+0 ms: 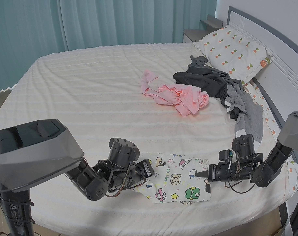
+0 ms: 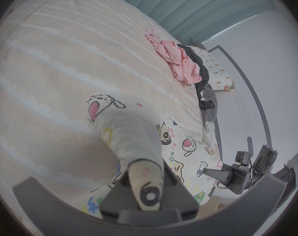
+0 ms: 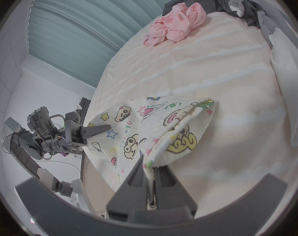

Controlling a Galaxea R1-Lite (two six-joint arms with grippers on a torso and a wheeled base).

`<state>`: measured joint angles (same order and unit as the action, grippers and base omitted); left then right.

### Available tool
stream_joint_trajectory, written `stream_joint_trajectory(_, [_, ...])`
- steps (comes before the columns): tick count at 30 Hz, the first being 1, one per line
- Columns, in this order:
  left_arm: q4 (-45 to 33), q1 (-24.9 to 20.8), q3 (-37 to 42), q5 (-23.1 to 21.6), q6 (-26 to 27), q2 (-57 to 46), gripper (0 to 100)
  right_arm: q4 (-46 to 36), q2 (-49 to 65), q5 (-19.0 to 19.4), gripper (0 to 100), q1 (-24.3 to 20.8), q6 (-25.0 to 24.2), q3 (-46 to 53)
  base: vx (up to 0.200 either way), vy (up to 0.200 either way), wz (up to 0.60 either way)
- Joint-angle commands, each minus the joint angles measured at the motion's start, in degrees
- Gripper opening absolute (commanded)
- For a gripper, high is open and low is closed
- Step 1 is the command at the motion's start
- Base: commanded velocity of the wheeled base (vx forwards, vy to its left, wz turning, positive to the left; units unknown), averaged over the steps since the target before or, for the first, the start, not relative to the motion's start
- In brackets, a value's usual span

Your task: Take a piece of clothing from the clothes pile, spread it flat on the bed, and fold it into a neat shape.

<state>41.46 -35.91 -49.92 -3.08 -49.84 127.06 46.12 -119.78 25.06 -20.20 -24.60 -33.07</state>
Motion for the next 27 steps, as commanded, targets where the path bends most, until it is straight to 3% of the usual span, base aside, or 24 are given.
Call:
stream_joint_trajectory(1, [-0.06,0.05,0.88,0.54,0.00,0.55,0,2.66,-3.53,-0.72,0,-0.19,0.43,1.08,0.000,0.000,0.00])
stream_joint_trajectory(9, [-0.06,1.64,3.25,3.44,0.53,0.03,0,6.62,-4.49,-1.60,0,-0.28,0.43,3.19,0.000,0.000,0.00])
stream_joint_trajectory(21, [0.11,1.72,8.96,3.35,2.55,-1.03,0,6.27,-5.55,-1.60,0,-1.07,0.43,4.24,0.000,0.000,0.00])
stream_joint_trajectory(22, [0.11,1.55,8.96,3.35,2.55,-0.94,0,6.18,-5.64,-1.60,100,-1.25,0.43,4.24,0.000,0.000,0.00])
stream_joint_trajectory(23, [0.02,1.46,8.88,3.35,2.55,-0.94,0,6.18,-5.64,-1.60,100,-1.42,0.34,4.33,0.000,0.000,0.00])
stream_joint_trajectory(24, [-0.06,1.46,8.96,3.35,2.55,-0.94,100,6.09,-5.64,-1.60,100,-1.51,0.25,4.42,0.000,0.000,0.00])
stream_joint_trajectory(27, [-0.15,1.46,9.14,3.35,2.55,-0.85,100,5.91,-5.46,-1.68,100,-1.51,0.25,4.95,0.000,0.000,0.00])
